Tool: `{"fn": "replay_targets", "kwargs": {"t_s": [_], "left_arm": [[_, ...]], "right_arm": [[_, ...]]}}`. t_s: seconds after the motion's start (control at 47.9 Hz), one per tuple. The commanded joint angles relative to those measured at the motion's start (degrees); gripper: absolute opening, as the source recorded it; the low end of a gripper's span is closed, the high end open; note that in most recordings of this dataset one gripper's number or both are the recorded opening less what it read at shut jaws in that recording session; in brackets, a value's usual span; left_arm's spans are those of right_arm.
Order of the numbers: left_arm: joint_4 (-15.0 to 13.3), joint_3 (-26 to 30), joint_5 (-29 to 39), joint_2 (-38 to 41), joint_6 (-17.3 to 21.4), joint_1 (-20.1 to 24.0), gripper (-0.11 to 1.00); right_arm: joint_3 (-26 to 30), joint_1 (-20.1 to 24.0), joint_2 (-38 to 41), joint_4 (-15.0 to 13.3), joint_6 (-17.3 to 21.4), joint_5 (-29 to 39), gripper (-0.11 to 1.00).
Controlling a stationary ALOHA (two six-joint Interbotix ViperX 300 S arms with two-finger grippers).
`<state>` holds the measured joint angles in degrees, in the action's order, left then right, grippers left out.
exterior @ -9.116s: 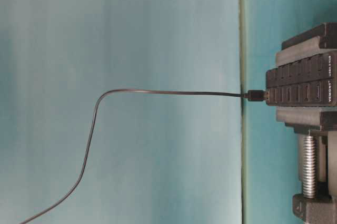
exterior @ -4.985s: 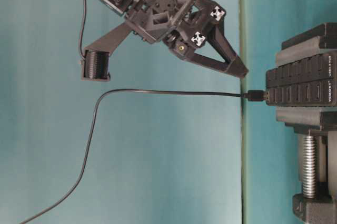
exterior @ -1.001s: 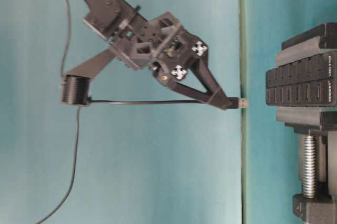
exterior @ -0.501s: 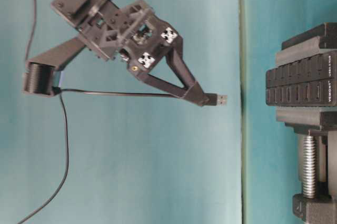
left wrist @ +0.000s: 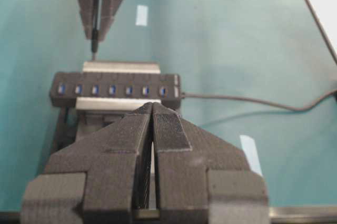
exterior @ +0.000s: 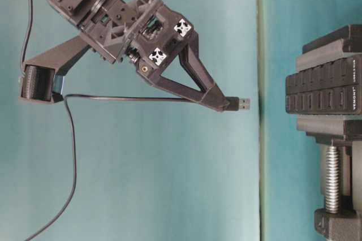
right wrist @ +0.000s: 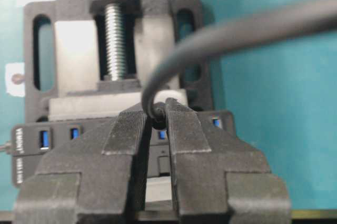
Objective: Insert the USB into the center port of the fixed hub
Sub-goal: 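Pull the USB plug out of the hub with the right gripper, then align the held USB plug with the center hub port, right gripper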
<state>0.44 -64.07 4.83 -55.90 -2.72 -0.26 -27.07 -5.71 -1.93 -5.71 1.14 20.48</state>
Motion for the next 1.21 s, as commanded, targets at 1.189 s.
{"fn": "replay_targets", "kwargs": {"t_s": [1.189], "left_arm": [[0.09,0.97,-0.18,0.18,-0.18,-0.09,0.00]], "right_arm": [[0.35,2.55,4.04,0.26,1.58,-1.14,0.09]]}}
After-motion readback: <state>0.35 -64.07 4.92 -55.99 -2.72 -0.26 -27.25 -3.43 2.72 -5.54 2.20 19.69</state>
